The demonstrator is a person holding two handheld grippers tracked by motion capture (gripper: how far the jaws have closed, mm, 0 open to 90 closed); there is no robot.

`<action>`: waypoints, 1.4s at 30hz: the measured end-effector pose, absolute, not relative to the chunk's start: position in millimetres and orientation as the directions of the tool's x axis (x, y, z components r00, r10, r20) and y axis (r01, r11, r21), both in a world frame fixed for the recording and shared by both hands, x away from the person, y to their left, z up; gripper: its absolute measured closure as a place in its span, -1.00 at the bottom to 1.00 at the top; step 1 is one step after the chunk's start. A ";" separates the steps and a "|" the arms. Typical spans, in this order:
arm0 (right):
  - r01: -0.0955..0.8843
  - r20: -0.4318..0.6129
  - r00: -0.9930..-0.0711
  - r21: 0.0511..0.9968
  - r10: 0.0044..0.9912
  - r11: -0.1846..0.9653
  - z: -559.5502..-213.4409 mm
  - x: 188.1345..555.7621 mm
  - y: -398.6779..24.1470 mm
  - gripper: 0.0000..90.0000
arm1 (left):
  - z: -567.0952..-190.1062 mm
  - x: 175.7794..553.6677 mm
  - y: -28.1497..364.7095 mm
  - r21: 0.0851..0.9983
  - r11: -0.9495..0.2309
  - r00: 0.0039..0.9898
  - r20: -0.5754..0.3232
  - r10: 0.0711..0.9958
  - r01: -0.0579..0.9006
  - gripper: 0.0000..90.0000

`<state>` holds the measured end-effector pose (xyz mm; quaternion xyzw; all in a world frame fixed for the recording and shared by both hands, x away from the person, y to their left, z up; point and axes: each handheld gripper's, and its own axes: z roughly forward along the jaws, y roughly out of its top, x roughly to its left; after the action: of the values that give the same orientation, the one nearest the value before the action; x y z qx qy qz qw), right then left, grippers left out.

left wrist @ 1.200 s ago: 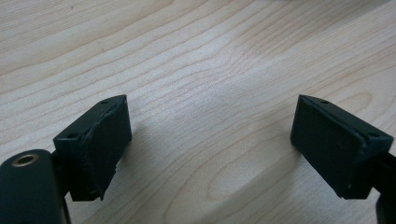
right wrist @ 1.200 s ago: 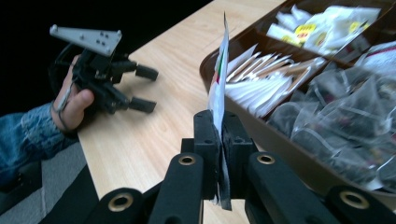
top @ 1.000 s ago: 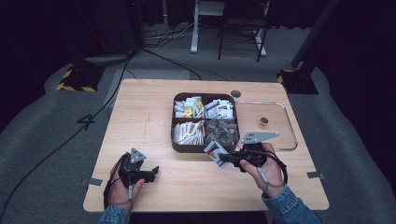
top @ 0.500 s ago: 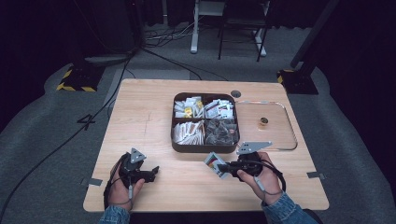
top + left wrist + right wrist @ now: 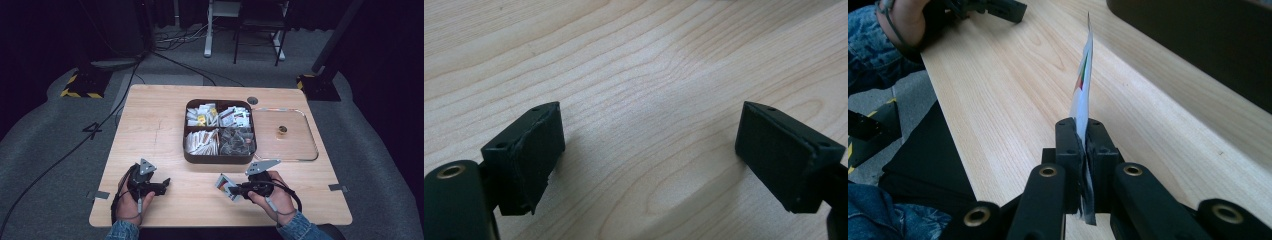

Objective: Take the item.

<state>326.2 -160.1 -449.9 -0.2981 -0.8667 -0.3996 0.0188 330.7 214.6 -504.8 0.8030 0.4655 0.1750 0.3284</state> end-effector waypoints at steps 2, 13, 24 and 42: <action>0.531 0.272 -0.823 0.679 0.498 0.507 -451.8 325.9 -159.2 0.94 | -504.8 330.6 214.6 0.690 -0.351 0.505 -0.025 0.863 0.633 -0.72; 0.525 0.252 -0.831 0.650 0.495 0.550 -459.1 323.0 -152.3 0.93 | -504.8 330.6 214.6 0.690 -0.351 0.505 -0.025 0.863 0.633 -0.72; 0.488 0.209 -0.849 0.663 0.486 0.568 -465.1 324.1 -148.1 0.28 | -504.8 330.6 214.6 0.690 -0.351 0.505 -0.025 0.863 0.633 -0.72; 0.408 0.083 -0.846 0.737 0.527 0.539 -460.2 331.0 -155.8 -0.09 | -504.8 330.7 214.6 0.690 -0.351 0.505 -0.025 0.863 0.633 -0.72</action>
<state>331.0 -155.8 -460.2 -0.2675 -0.8740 -0.3989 -0.0745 330.7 214.6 -504.8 0.8030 0.4655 0.1749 0.3285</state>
